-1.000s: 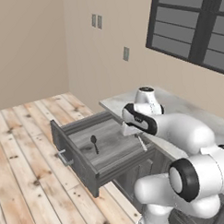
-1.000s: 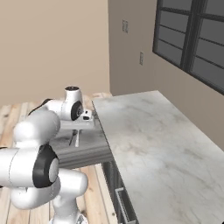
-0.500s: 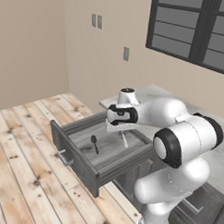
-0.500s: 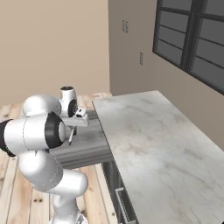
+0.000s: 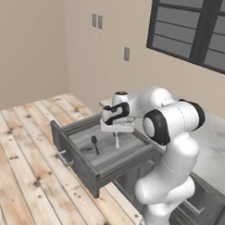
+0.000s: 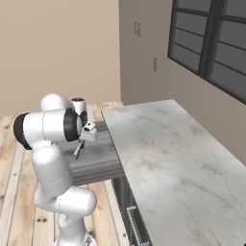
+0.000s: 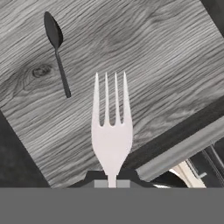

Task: Organize the utensils by type. Pick up the wooden spoons from the counter and place them in the open cabinet. Then pick up the metallic utensils from the counter and place them in the open drawer.

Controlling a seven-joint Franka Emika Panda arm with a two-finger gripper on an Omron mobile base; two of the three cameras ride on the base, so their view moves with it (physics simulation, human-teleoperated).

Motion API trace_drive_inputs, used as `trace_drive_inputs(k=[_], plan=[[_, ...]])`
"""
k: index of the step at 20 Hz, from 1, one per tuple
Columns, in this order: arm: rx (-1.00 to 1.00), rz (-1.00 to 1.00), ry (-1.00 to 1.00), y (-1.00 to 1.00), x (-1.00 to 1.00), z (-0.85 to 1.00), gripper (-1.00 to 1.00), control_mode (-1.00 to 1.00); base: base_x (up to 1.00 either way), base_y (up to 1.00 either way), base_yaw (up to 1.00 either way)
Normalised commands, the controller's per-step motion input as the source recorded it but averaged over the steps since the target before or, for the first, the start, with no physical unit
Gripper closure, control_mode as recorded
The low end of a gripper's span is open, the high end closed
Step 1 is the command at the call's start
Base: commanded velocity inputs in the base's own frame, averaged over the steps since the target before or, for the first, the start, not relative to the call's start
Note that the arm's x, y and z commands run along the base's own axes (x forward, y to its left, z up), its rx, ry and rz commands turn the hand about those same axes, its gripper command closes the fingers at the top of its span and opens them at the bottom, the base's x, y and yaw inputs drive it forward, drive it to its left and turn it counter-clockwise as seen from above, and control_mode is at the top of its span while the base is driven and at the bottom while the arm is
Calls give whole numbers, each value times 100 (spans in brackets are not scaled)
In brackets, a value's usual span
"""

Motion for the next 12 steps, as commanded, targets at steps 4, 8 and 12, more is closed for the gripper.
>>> trace_drive_inputs(k=[4, 8, 12], plan=[[0, -8, 1, 22, 42, -42, 100, -100, 0, 0, 0], [0, -8, 0, 23, 33, -40, 100, -100, 0, 0, 0], [0, -7, 0, 11, 33, -43, 100, -100, 0, 0, 0]])
